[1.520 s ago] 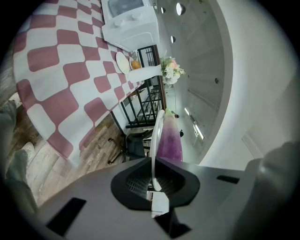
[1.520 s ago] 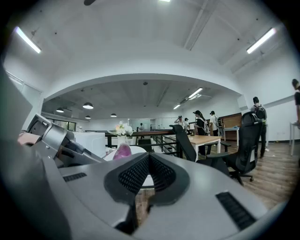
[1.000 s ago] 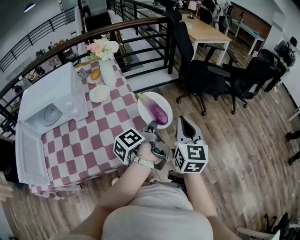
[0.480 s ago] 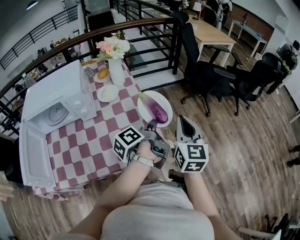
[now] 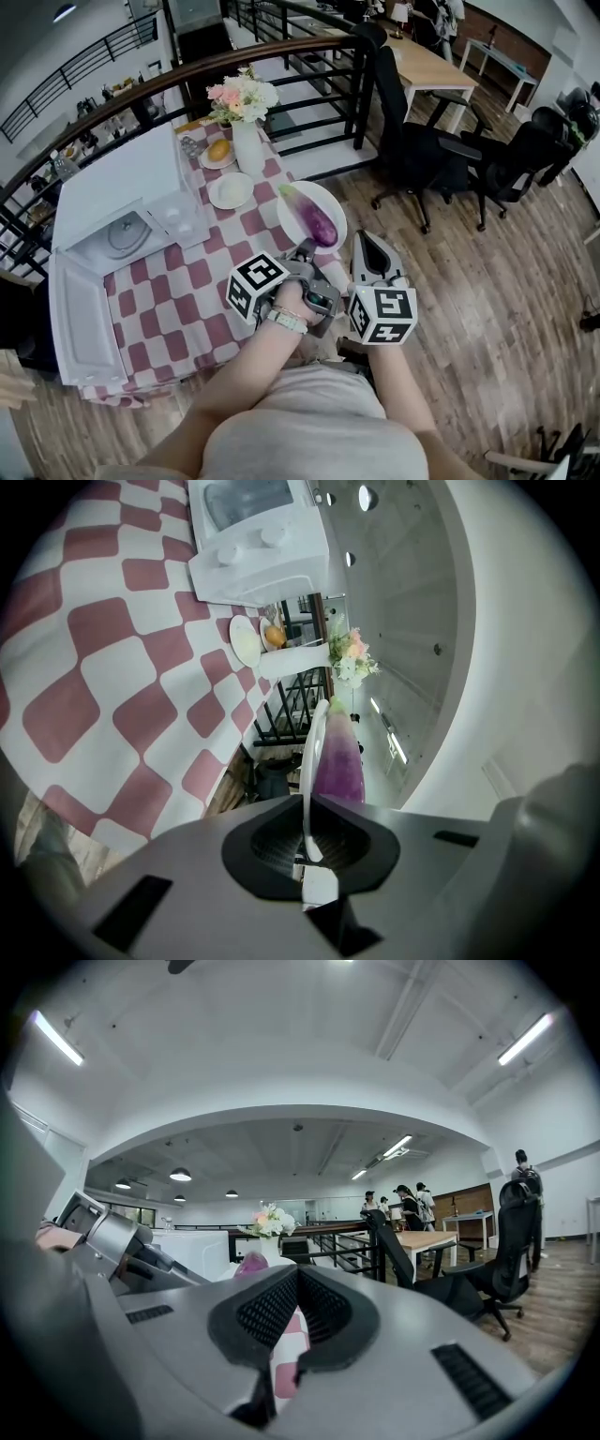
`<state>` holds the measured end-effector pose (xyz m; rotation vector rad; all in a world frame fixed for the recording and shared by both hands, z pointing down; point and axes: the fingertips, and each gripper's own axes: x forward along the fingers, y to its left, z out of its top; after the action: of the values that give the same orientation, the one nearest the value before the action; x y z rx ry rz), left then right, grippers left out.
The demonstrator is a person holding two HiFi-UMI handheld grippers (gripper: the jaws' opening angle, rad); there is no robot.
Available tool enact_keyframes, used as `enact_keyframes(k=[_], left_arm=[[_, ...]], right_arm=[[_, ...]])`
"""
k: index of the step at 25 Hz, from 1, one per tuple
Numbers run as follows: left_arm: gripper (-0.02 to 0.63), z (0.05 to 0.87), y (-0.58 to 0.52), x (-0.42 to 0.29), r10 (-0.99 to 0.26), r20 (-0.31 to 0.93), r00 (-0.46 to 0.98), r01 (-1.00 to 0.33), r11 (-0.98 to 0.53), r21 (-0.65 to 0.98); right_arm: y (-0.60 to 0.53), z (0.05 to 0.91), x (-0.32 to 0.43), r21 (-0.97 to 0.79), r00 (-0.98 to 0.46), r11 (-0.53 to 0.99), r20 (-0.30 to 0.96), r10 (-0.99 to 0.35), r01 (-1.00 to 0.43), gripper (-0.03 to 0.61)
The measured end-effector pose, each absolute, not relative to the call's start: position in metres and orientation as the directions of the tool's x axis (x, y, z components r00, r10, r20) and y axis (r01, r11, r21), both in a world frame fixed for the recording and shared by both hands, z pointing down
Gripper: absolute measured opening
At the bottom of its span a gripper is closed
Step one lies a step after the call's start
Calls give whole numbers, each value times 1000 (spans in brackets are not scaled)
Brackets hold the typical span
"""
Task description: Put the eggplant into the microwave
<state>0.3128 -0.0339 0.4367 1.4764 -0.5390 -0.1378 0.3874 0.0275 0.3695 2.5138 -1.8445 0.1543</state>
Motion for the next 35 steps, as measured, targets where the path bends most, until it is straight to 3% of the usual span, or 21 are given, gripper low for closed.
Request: enact_keyframes(k=[12, 35], left_arm=[[19, 440, -58, 276, -414, 274, 868, -242, 129, 962], [19, 438, -115, 150, -567, 259, 782, -190, 179, 965]], right_arm=[[-4, 377, 352, -75, 278, -286, 104, -955, -955, 25], [-86, 391, 235, -80, 87, -97, 116, -989, -992, 25]])
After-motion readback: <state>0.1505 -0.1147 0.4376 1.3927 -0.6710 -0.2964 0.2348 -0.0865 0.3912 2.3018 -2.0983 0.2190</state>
